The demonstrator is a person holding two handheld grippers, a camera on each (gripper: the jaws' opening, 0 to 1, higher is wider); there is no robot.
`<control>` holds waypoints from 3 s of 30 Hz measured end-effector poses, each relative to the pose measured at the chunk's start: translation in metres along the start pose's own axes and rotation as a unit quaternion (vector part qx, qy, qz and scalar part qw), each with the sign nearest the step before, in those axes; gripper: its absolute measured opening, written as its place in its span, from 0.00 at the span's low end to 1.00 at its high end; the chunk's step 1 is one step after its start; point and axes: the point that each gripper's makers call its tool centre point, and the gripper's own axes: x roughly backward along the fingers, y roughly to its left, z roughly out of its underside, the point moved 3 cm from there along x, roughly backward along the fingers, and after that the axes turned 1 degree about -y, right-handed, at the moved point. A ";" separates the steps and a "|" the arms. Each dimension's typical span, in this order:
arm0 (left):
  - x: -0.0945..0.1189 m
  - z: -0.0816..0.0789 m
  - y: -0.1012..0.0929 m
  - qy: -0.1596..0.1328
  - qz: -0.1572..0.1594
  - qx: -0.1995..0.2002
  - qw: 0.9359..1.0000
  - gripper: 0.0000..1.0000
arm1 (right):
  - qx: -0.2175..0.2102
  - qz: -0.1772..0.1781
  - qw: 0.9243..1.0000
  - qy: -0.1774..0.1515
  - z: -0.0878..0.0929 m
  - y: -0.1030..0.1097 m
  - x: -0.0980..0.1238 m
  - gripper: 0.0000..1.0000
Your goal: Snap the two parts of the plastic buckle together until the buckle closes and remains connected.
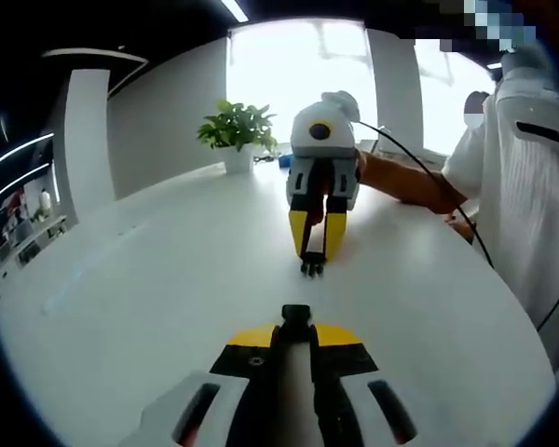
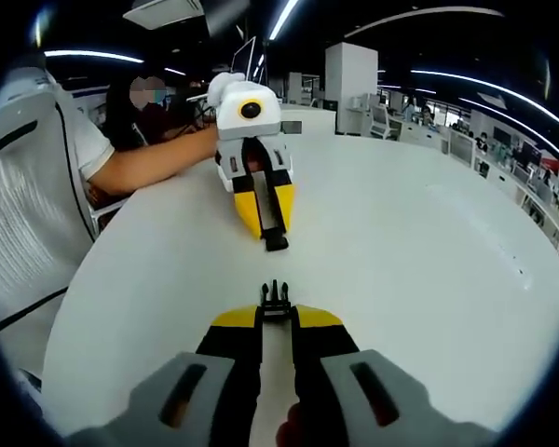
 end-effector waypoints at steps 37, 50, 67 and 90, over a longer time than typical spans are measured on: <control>-0.012 -0.009 -0.018 -0.003 0.032 -0.022 0.999 0.12 | 0.018 -0.022 1.000 -0.010 -0.008 0.012 -0.011 0.12; -0.014 -0.008 -0.020 -0.003 0.037 -0.023 0.999 0.12 | 0.026 -0.026 0.999 -0.009 -0.007 0.018 -0.015 0.12; -0.015 -0.009 -0.023 0.006 0.035 -0.028 0.999 0.12 | 0.028 -0.026 0.999 -0.007 -0.007 0.019 -0.014 0.12; -0.017 -0.010 -0.024 0.009 0.039 -0.019 0.999 0.11 | 0.022 -0.031 0.999 -0.008 -0.008 0.017 -0.016 0.12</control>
